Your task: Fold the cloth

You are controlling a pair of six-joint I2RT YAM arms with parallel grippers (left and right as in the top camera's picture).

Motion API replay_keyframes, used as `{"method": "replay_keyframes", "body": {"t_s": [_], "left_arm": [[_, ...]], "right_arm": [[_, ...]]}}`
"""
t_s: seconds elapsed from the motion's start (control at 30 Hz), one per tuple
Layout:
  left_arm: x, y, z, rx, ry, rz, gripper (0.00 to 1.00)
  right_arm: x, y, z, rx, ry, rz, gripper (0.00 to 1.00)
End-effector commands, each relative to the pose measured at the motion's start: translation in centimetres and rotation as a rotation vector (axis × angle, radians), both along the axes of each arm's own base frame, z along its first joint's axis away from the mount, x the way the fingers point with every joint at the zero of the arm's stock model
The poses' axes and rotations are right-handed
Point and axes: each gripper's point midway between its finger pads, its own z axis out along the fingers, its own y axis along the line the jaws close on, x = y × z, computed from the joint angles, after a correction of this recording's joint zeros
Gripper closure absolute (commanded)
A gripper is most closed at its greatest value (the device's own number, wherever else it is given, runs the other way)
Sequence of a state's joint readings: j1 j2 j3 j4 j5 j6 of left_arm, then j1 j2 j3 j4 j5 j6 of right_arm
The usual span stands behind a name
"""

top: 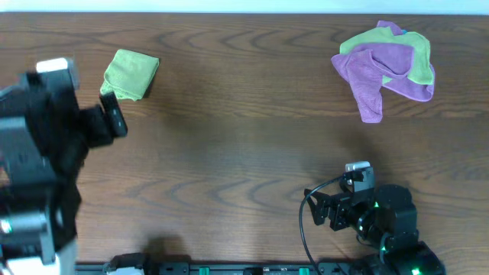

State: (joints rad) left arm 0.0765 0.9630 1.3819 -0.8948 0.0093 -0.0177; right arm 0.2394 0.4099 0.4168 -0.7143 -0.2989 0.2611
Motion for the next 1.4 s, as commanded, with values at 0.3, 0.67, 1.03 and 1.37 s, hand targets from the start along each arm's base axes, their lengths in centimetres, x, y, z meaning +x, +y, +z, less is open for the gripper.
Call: {"method": "replay_keyframes", "body": {"t_s": [0.3,0.67,1.03,1.37], "left_arm": [[-4.3,-2.1,-10.6,-0.033,-0.039,-0.101,0.05],[-3.1,-5.2,-19.4,-0.139,-0.019,-0.255,0.05],[-5.8,-5.3,-20.9,-0.049,-0.104,-0.294,0.05],[-9.0,-4.7,-24.4,0.041,0.044,-0.309,0.05]], "right_arm": [[0.0,-0.1,0.0,0.015,0.006,-0.014,0.01],[0.0,-0.1,0.0,0.015,0.006,-0.014,0.01],[0.0,-0.1,0.0,0.015,0.006,-0.015,0.01],[0.0,-0.1,0.0,0.015,0.006,-0.015,0.01]]}}
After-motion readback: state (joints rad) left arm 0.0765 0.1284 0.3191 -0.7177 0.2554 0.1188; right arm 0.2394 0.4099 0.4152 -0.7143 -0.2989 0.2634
